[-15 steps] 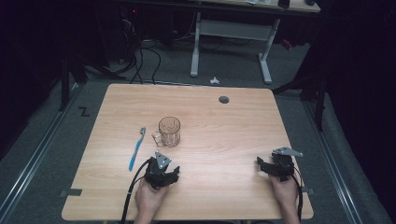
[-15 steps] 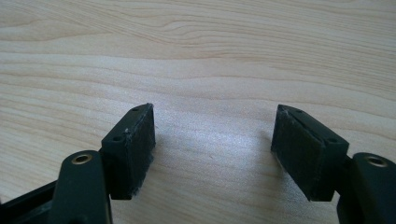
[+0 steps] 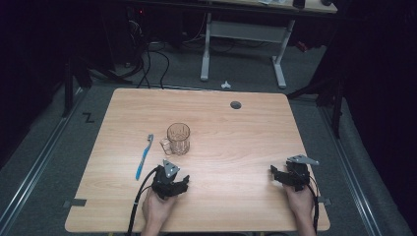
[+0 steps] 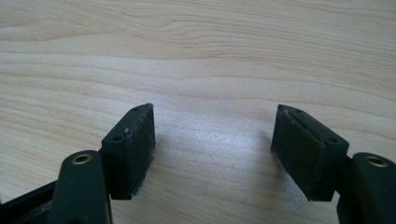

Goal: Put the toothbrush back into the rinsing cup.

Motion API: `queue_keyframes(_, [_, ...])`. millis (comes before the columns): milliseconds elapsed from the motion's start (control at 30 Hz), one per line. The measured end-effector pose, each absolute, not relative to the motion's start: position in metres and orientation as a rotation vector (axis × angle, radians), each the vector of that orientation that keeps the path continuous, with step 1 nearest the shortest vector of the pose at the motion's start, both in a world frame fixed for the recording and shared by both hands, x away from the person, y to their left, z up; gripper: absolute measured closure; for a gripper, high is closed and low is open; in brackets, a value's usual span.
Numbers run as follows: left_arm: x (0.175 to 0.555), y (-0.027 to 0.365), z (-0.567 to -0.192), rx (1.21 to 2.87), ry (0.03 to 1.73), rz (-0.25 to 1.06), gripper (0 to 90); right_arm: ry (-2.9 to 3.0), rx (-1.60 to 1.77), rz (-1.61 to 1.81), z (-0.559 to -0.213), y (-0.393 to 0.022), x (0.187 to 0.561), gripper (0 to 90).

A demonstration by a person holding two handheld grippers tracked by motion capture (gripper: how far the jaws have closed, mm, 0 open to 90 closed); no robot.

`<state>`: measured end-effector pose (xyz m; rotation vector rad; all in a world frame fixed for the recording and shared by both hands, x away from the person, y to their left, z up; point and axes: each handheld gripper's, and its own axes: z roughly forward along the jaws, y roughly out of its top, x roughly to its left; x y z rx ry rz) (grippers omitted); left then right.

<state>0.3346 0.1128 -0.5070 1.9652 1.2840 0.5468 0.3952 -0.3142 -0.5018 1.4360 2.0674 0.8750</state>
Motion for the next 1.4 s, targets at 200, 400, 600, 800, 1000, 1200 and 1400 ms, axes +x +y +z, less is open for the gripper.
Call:
queue_keyframes(200, [0.3349,0.1132,-0.507,1.965,1.281,0.536,31.0,2.067,1.437,0.874,-0.5018,-0.3142,0.3952,30.5])
queue_keyframes(400, [0.3346,0.1122,-0.5071,1.967,1.284,0.542,29.6,2.068,1.437,0.875,-0.5018,-0.3142,0.3952,30.5])
queue_keyframes(600, [0.3347,0.1124,-0.507,1.968,1.287,0.542,29.2,2.068,1.437,0.875,-0.5018,-0.3142,0.3952,30.5])
queue_keyframes(800, [0.3344,0.1139,-0.506,1.973,1.302,0.547,29.8,2.068,1.437,0.875,-0.5017,-0.3142,0.3952,30.5])
queue_keyframes(1000, [0.3335,0.1153,-0.5055,1.978,1.297,0.541,30.5,2.068,1.437,0.875,-0.5017,-0.3142,0.3952,30.5])
queue_keyframes(1200, [0.332,0.117,-0.5034,1.963,1.295,0.546,31.1,2.067,1.437,0.875,-0.5017,-0.3142,0.3952,30.5])
queue_keyframes(1400, [0.3307,0.1186,-0.5021,1.965,1.292,0.543,31.3,2.068,1.437,0.875,-0.5017,-0.3142,0.3952,30.5])
